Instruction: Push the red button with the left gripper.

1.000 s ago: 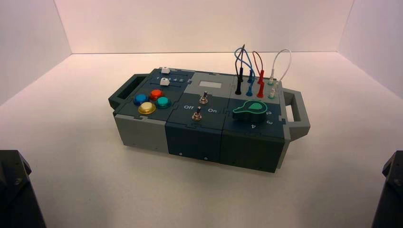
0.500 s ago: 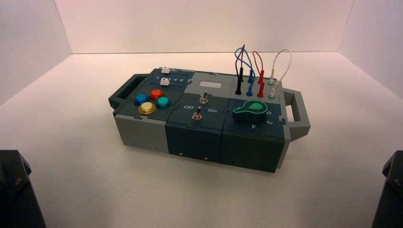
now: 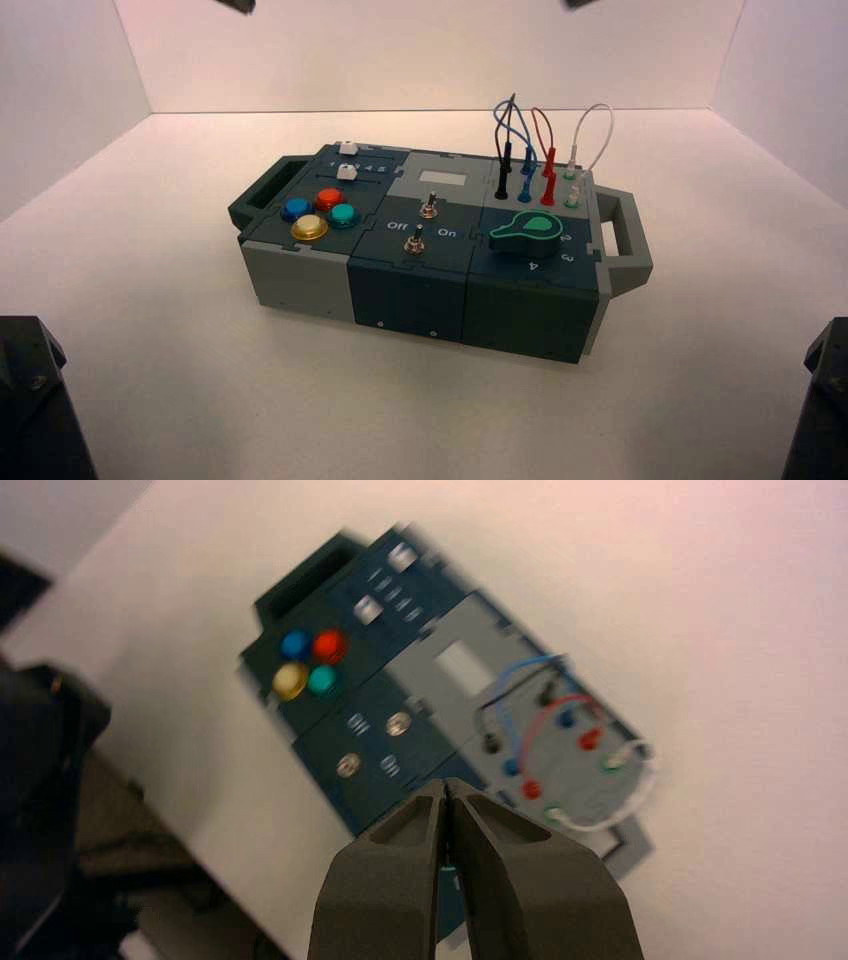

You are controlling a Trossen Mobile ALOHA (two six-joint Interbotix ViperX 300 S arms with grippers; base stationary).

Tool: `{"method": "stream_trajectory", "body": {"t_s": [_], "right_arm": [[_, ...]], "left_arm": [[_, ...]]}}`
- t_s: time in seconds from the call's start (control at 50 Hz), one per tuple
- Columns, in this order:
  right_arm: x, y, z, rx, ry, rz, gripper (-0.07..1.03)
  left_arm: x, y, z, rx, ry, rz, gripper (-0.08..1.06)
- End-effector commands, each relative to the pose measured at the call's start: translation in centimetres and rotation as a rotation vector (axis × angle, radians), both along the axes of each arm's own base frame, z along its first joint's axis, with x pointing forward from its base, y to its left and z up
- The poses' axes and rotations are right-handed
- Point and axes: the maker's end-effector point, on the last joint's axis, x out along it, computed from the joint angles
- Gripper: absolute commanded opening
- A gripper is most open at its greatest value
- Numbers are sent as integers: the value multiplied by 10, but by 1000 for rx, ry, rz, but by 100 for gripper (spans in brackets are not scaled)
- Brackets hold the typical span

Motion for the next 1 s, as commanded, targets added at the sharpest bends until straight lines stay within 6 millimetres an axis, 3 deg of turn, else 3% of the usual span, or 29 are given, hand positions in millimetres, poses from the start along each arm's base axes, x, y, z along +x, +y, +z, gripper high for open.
{"method": "stream_trajectory", "body": {"t_s": [0.02, 0.38, 0.64, 1.0], "right_arm": [[-2, 20, 5, -9, 2, 71, -2], [-8, 44, -9, -49, 15, 172, -2], [-11, 59, -11, -39, -17, 221, -2], [-13, 73, -30, -74, 13, 264, -2]], "left_arm": [[-1, -9, -3, 26, 27, -49, -3], [-13, -27, -39, 25, 176, -74, -3], [-16, -26, -56, 40, 217, -70, -3], [-21, -43, -73, 46, 260, -105, -3]]}}
